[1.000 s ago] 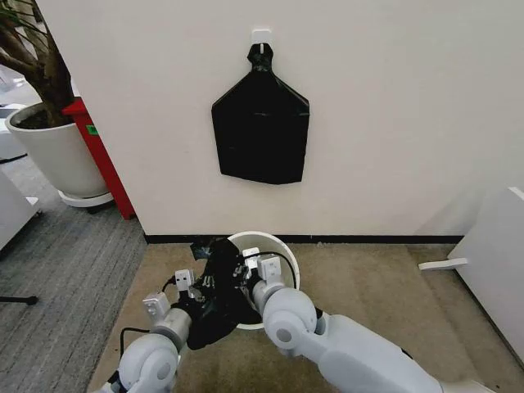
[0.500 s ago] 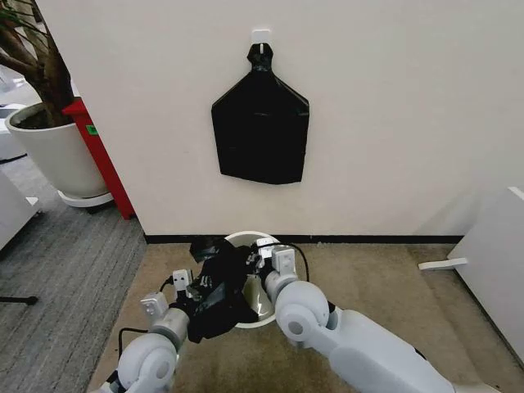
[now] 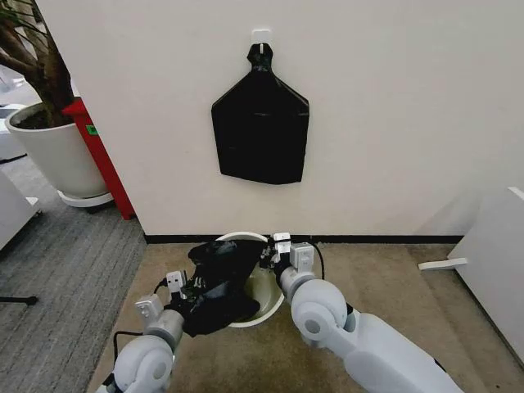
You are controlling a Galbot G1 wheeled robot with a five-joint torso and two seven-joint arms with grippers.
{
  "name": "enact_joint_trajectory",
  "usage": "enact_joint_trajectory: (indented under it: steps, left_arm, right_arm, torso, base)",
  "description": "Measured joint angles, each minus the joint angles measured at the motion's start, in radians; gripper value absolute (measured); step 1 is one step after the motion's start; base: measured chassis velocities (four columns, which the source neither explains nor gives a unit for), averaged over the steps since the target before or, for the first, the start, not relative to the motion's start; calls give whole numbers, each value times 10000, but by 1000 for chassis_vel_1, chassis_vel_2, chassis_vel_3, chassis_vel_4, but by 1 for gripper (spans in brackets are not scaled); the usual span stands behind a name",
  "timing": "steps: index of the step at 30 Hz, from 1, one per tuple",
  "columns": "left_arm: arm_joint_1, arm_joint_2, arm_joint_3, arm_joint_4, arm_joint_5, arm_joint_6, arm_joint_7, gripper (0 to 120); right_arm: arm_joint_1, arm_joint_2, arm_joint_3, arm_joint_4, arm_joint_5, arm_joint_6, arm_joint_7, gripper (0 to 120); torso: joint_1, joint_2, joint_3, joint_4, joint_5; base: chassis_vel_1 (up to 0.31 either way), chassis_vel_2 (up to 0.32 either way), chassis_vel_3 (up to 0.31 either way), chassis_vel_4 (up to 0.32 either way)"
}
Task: Place the garbage bag over the trash bin.
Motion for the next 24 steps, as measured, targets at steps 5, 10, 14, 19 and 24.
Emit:
enact_joint_trajectory:
  steps: [5,10,14,19,24]
  left_arm:
    - [69,0,-59,-18,19,-14,10,4]
    - [128,1,-85,-43,38,-18,22,4]
    - [150,0,-86,-87,48,-18,28,4]
    - [115,-42,-95,-94,54,-19,29,4]
    - [90,-51,-132,-89,55,-19,29,4]
  right_arm:
    - [-155,-37,311,-17,-29,14,-139,0]
    - [-243,-15,650,-64,-45,20,-251,0]
    - [-168,-86,796,-147,-43,19,-325,0]
    - [-561,-217,1088,-48,-379,-101,-597,0]
    - [-1049,-460,1486,477,-954,-373,-1037,11]
  torso:
    - [0,0,0,0,1]
    - [0,0,0,-1,1]
    - [0,0,0,1,0]
    - [0,0,0,0,2]
    - [0,0,0,0,3]
  base:
    - [0,0,0,0]
    - [0,0,0,0]
    - [0,0,0,0]
    - [0,0,0,0]
    - [0,0,0,0]
